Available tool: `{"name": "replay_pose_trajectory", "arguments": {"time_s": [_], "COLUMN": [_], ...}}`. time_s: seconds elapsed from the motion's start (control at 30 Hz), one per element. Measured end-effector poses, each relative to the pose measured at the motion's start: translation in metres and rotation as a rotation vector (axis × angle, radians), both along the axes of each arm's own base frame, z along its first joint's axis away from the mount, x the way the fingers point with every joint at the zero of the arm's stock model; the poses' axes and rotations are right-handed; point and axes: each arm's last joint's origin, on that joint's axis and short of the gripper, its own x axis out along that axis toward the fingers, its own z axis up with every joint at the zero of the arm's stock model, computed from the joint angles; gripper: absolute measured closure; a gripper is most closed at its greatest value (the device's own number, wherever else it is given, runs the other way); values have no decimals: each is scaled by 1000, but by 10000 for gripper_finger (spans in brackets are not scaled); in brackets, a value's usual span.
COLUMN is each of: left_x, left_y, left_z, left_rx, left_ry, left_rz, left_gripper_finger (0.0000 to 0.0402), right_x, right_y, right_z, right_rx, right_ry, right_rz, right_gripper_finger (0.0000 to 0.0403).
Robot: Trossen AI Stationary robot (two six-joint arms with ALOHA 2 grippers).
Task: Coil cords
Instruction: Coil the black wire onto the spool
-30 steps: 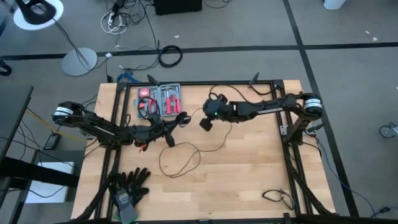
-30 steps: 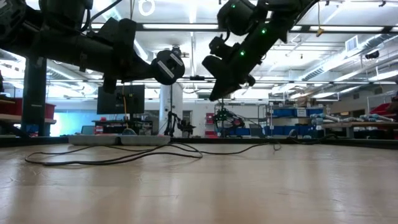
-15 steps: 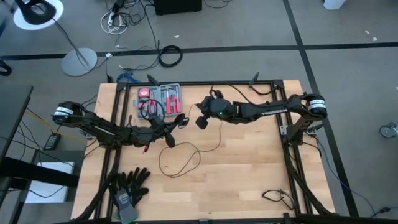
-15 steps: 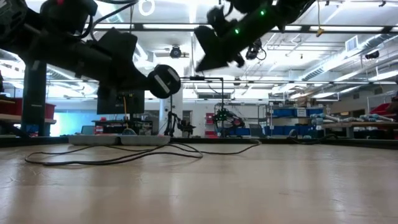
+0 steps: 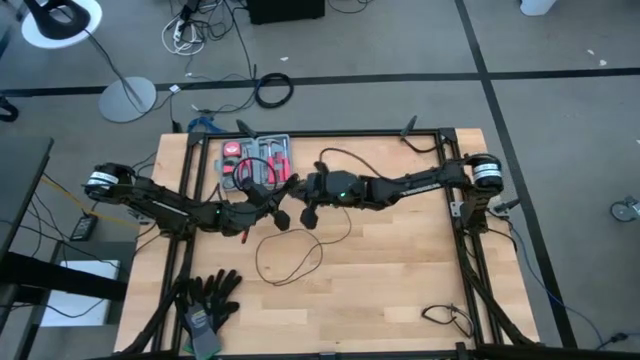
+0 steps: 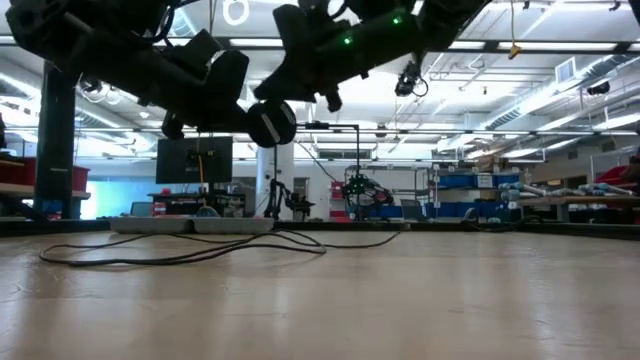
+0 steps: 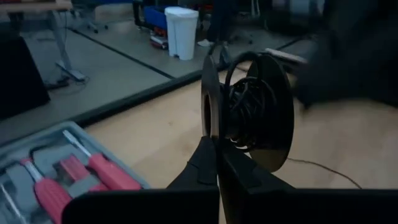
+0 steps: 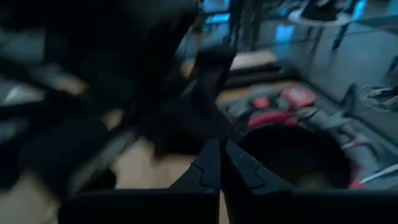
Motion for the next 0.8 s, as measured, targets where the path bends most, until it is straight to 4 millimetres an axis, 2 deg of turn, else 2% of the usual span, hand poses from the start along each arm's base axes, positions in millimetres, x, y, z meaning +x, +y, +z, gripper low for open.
{"name": "replay_pose_trajectory", "arguments": {"time_s": [0.13, 0.4, 0.8], "left_x": [-1, 1, 5], "left_y": [1, 0, -3], "left_z": [1, 10, 18], "left_rx": [18, 30, -4], "left_ry": [-3, -78, -170], "left_rz": [50, 45, -76], "left_gripper_finger": [402, 402, 402], "right_x": [4, 2, -1], "right_y": [9, 11, 11], "right_z": [-2, -9, -16], "right_rx": [-10, 43, 65], "right_ry": [15, 74, 150], "right_rz": [41, 35, 57], "right_gripper_finger": [403, 396, 330]}}
